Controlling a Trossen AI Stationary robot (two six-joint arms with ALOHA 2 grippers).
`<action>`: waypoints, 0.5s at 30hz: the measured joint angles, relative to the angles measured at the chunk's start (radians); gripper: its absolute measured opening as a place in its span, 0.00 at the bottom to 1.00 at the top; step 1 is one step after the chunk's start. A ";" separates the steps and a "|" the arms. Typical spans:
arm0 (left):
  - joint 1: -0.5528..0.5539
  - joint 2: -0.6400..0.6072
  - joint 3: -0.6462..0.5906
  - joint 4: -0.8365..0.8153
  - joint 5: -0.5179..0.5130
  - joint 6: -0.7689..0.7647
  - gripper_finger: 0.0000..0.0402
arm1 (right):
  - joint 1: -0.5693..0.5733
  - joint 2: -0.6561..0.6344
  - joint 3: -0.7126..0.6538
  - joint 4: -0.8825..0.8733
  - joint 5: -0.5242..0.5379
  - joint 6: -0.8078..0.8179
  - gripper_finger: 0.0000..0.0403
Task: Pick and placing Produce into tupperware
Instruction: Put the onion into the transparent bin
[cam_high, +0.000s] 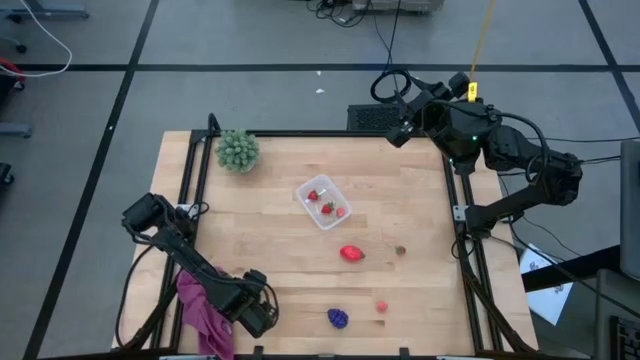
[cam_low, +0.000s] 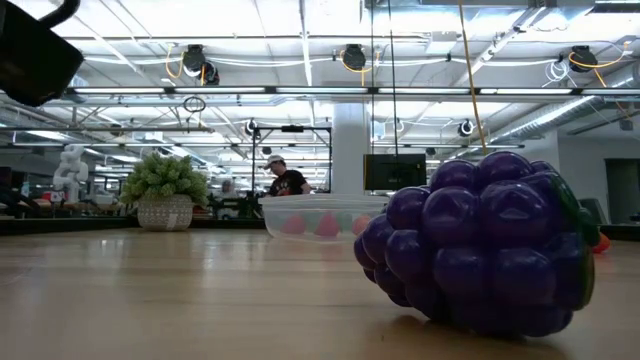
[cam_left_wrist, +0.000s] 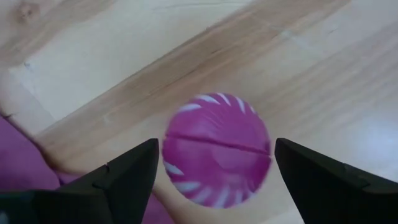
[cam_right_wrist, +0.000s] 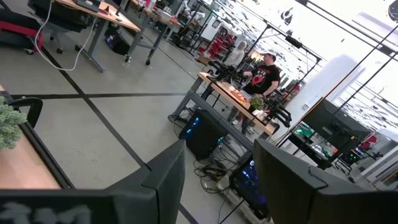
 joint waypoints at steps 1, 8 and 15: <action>0.000 0.000 -0.002 0.001 0.000 0.000 0.81 | 0.000 0.000 0.000 0.000 0.000 0.000 0.45; 0.000 0.000 -0.007 0.005 0.000 0.000 0.78 | 0.000 0.000 0.000 0.000 0.000 0.000 0.45; 0.000 0.000 -0.007 0.010 0.000 0.006 0.73 | 0.000 0.000 0.000 0.000 0.000 0.000 0.45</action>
